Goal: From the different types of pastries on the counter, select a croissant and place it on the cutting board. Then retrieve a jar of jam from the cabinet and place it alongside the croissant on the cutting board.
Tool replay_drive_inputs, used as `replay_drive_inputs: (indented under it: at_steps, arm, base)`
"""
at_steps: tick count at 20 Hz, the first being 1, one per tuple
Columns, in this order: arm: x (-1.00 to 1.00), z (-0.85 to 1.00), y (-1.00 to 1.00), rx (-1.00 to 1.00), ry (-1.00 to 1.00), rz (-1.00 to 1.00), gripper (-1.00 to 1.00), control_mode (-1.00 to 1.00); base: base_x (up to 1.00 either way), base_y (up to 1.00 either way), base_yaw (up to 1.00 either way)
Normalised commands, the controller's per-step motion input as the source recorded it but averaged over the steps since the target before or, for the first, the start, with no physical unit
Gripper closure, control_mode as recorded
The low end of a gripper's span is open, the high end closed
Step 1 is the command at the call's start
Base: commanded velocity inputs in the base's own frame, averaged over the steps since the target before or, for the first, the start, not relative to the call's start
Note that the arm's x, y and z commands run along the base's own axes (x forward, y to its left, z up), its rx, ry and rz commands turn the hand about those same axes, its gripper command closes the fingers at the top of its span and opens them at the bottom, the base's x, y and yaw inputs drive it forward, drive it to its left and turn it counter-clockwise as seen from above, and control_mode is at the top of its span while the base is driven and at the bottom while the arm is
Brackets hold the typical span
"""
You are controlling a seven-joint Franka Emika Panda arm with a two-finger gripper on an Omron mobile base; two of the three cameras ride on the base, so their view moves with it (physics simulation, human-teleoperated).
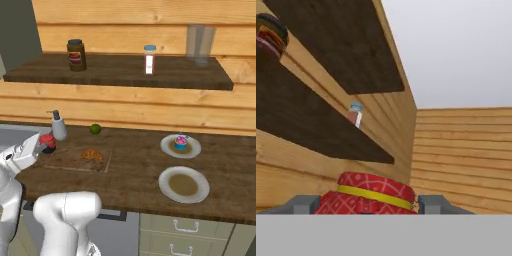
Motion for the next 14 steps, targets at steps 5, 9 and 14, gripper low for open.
replay_drive_inputs:
  at_steps: [5,9,14]
  arm:
    - [0.26,-0.53,0.36,0.0,0.06,0.0,1.0,-1.0]
    - [0.48,-0.63,0.24,0.0,0.0,0.0,1.0,-1.0]
    - [0.74,-0.26,0.02,0.0,0.0,0.0,1.0,-1.0]
  base:
    - [0.0,0.0,0.0]
    - [0.0,0.0,0.0]
    - [0.0,0.0,0.0]
